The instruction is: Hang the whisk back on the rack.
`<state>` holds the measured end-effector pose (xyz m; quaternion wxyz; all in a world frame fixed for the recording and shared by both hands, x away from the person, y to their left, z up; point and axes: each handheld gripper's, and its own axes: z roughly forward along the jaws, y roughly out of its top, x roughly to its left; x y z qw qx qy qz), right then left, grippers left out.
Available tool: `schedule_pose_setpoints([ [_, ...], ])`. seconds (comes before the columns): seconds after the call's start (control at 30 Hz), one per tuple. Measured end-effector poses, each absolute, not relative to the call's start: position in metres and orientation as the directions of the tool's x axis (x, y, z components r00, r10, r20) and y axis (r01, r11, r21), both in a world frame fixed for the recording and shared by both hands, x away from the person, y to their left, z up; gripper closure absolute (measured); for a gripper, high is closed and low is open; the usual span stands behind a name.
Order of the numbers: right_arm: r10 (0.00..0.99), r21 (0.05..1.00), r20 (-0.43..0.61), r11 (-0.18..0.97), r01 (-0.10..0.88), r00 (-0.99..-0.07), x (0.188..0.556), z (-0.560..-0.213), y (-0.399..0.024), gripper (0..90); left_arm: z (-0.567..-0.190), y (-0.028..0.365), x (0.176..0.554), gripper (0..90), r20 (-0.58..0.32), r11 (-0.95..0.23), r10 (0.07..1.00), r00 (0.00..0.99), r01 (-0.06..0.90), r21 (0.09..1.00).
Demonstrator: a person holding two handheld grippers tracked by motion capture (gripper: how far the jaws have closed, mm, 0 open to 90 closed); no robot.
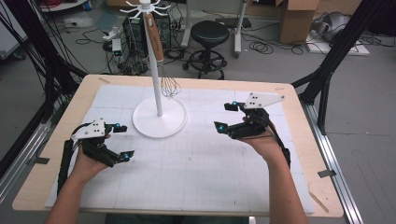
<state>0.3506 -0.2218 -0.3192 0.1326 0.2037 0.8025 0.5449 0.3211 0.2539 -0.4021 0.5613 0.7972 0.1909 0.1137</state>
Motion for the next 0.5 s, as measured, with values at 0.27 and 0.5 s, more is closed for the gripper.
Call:
schedule_pose_setpoints([
  [0.27,0.506,0.925,0.050,0.302,0.231,-0.861,0.347,-0.345,-0.234,18.3,-0.404,0.252,0.321,1.6,-0.034,-0.307,0.430,0.902,0.182,0.934],
  [0.5,0.517,0.916,0.024,0.332,0.226,-0.856,0.348,-0.348,-0.229,17.1,-0.404,0.253,0.321,1.6,-0.034,-0.307,0.429,0.903,0.181,0.934],
])
